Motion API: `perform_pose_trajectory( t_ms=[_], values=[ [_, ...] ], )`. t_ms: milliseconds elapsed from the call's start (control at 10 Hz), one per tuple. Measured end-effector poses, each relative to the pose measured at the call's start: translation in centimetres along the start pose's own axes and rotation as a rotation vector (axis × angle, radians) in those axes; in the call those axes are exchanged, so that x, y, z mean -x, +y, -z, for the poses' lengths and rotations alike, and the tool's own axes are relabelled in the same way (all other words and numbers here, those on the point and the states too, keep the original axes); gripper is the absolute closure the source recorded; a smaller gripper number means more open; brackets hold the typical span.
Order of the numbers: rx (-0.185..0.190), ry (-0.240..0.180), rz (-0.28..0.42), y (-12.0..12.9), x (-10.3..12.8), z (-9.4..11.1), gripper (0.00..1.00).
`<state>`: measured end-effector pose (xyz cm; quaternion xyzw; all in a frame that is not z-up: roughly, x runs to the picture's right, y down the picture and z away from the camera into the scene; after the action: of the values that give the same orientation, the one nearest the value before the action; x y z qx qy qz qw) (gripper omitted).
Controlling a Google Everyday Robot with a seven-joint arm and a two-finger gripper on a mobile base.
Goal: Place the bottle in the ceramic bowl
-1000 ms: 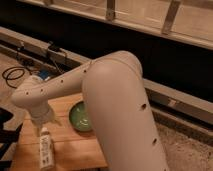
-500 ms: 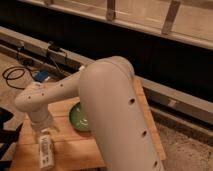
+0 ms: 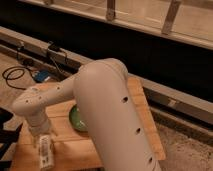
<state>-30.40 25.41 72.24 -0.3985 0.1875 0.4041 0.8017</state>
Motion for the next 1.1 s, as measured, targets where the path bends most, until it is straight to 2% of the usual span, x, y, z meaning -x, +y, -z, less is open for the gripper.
perform_pose_trajectory(
  t_ms=[300,500,900,1000,1100],
  values=[
    [0.007,0.002,0.010,0.3,0.2,-0.2,0.35],
    [0.020,0.025,0.031,1.3,0.6,-2.2,0.35],
    [0.047,0.048,0.030,1.1,1.0,-4.8,0.35],
    [0.056,0.049,0.026,0.9,1.0,-5.4,0.38],
    [0.065,0.046,0.024,0.8,1.0,-5.7,0.45]
  ],
)
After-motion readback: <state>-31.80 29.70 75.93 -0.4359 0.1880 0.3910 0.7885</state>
